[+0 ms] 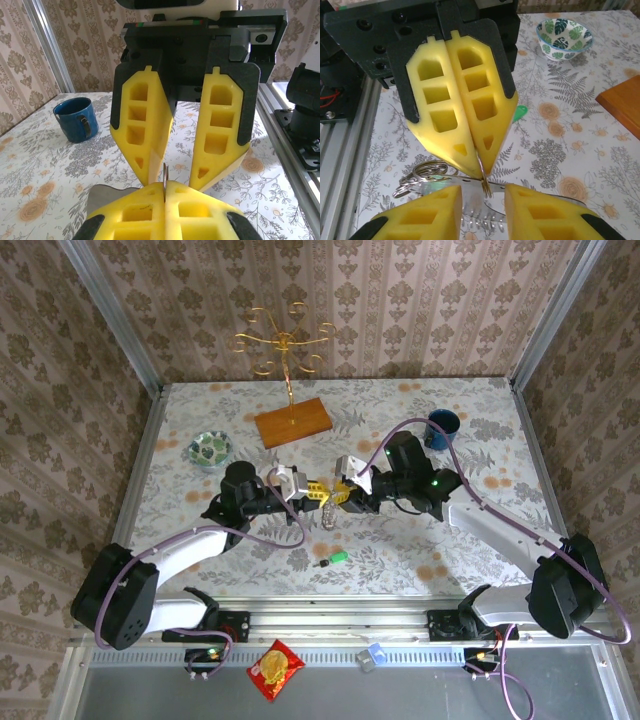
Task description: Put the keys on the keyring
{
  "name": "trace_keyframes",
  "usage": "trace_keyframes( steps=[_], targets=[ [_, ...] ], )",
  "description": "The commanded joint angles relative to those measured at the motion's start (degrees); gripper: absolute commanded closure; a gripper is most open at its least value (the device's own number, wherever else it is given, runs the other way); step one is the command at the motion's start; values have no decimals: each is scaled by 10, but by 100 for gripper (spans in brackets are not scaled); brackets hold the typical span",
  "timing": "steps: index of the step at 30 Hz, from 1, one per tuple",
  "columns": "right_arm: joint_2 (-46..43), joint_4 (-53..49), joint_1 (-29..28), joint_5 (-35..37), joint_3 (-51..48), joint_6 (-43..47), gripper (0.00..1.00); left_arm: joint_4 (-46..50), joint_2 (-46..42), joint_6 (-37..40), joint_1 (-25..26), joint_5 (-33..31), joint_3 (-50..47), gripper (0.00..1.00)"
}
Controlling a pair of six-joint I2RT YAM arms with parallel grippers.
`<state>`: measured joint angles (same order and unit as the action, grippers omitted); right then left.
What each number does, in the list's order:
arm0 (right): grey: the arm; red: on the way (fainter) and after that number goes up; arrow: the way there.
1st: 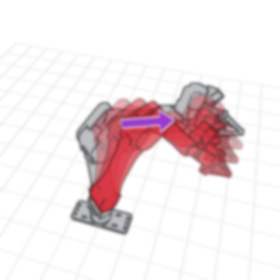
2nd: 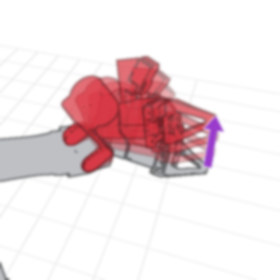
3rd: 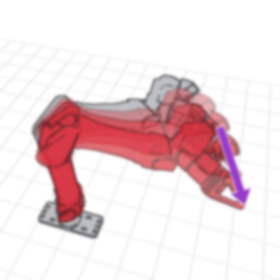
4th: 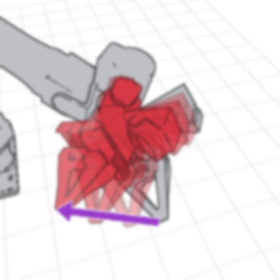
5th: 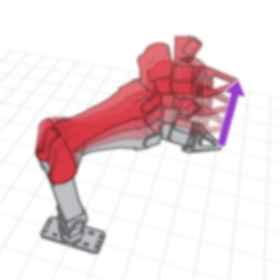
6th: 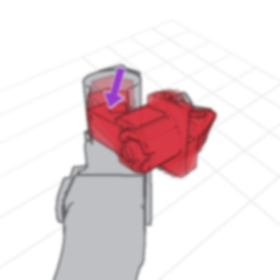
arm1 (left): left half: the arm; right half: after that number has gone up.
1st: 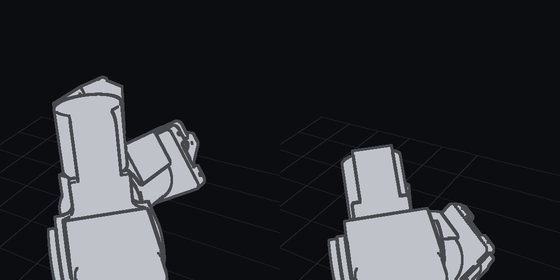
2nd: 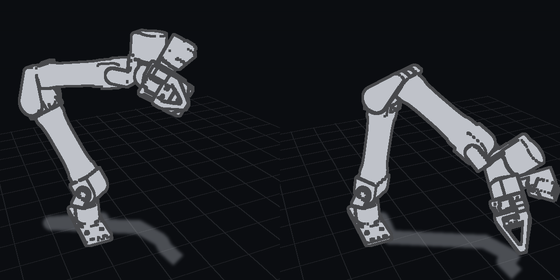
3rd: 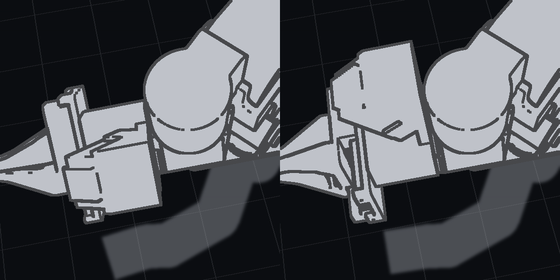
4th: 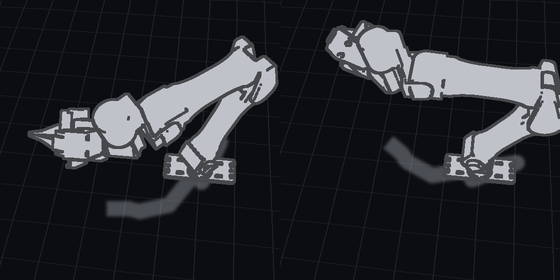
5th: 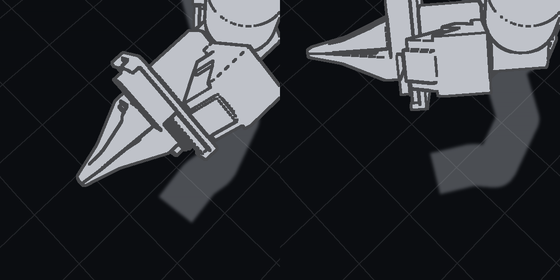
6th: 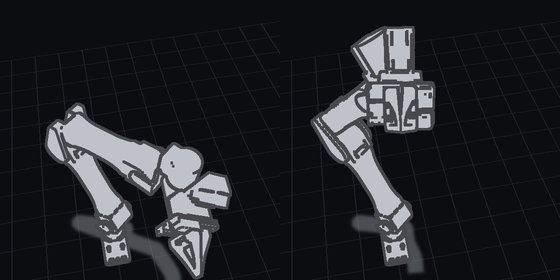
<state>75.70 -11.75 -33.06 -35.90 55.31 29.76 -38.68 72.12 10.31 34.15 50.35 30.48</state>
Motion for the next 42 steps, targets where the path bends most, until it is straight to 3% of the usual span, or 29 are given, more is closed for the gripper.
trace_keyframes(
  steps=[1, 6, 12, 20, 30, 35, 42],
  targets=[
    [-20, 7, 2, 48, 6, -3, 70, 28, -26, 23, 4, -24, 8, 100],
    [-69, 2, 8, 128, -21, -63, 69, 105, -76, 55, 4, -101, 11, 100],
    [-90, -59, -53, 236, -56, -278, 63, 178, -140, 43, 6, -241, 4, 100],
    [-35, -68, -125, 270, -99, -519, 65, 222, -227, 0, 2, -415, -13, 100],
    [73, -142, -126, 246, -28, -791, 65, 245, -252, -29, -3, -484, -17, 100],
    [105, -104, -132, 210, -26, -891, 62, 249, -261, -51, -8, -517, -21, 100],
    [142, -66, -149, 221, -36, -1026, 60, 239, -275, -63, -13, -529, -32, 100]
  ],
)
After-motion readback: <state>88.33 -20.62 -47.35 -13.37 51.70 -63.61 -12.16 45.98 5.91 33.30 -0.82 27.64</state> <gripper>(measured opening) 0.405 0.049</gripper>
